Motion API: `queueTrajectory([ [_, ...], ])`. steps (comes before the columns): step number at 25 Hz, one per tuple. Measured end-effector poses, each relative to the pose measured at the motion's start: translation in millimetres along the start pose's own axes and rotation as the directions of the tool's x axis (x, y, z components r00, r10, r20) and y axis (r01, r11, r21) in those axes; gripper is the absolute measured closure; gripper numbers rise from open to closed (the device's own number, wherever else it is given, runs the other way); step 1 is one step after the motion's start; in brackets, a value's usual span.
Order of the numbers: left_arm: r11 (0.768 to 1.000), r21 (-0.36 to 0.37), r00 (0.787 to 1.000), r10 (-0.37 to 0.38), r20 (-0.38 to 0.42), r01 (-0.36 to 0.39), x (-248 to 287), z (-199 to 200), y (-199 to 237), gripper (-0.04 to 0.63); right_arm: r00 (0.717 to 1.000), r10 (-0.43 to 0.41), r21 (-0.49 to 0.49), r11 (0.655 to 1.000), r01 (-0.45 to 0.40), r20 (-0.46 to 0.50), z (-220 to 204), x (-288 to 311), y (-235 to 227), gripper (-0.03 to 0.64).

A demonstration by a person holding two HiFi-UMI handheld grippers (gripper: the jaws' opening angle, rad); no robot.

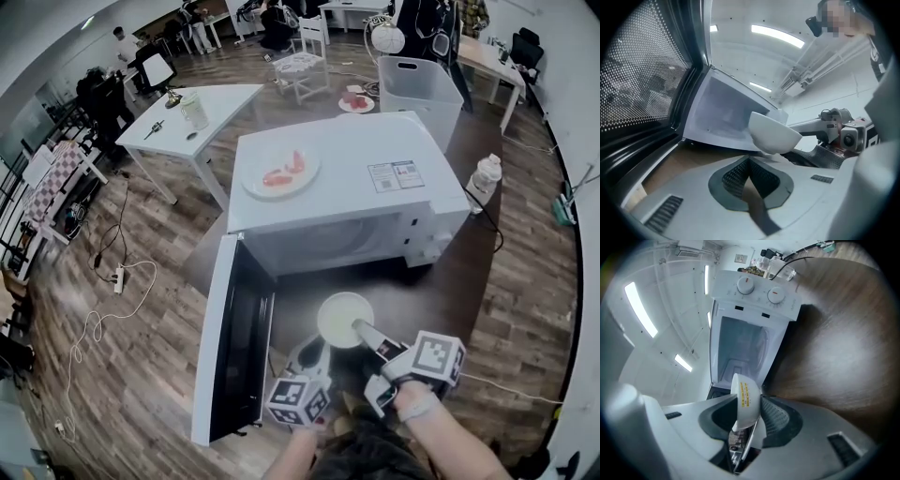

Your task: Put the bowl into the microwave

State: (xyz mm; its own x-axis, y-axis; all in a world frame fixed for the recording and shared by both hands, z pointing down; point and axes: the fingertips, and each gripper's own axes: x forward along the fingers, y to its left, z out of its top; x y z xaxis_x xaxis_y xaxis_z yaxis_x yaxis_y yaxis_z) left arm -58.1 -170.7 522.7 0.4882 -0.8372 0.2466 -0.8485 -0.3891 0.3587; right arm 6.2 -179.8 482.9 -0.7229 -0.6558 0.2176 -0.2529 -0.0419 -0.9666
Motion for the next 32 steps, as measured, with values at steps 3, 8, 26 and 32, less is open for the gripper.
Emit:
queueTrajectory([
  [3,1.000,-0.013,1.000,0.013,0.008,-0.013,-1,5,3,0.591,1.000,-0.015,-0.006,1.000,0.015,-0.004,4,5,-3,0.480],
  [8,1.000,-0.014,1.000,0.021,0.012,-0.020,4,9,10,0.591,1.000,-0.022,0.009,1.000,0.023,-0.004,10,19,-10,0.480],
  [26,0.998,-0.055,1.000,0.020,0.018,-0.019,36,21,29,0.591,0.997,-0.065,0.014,0.998,0.064,0.029,47,61,-23,0.480],
  [32,0.999,-0.038,0.999,0.032,0.036,-0.031,46,33,34,0.591,0.995,-0.082,0.035,0.996,0.080,0.053,57,73,-26,0.480],
])
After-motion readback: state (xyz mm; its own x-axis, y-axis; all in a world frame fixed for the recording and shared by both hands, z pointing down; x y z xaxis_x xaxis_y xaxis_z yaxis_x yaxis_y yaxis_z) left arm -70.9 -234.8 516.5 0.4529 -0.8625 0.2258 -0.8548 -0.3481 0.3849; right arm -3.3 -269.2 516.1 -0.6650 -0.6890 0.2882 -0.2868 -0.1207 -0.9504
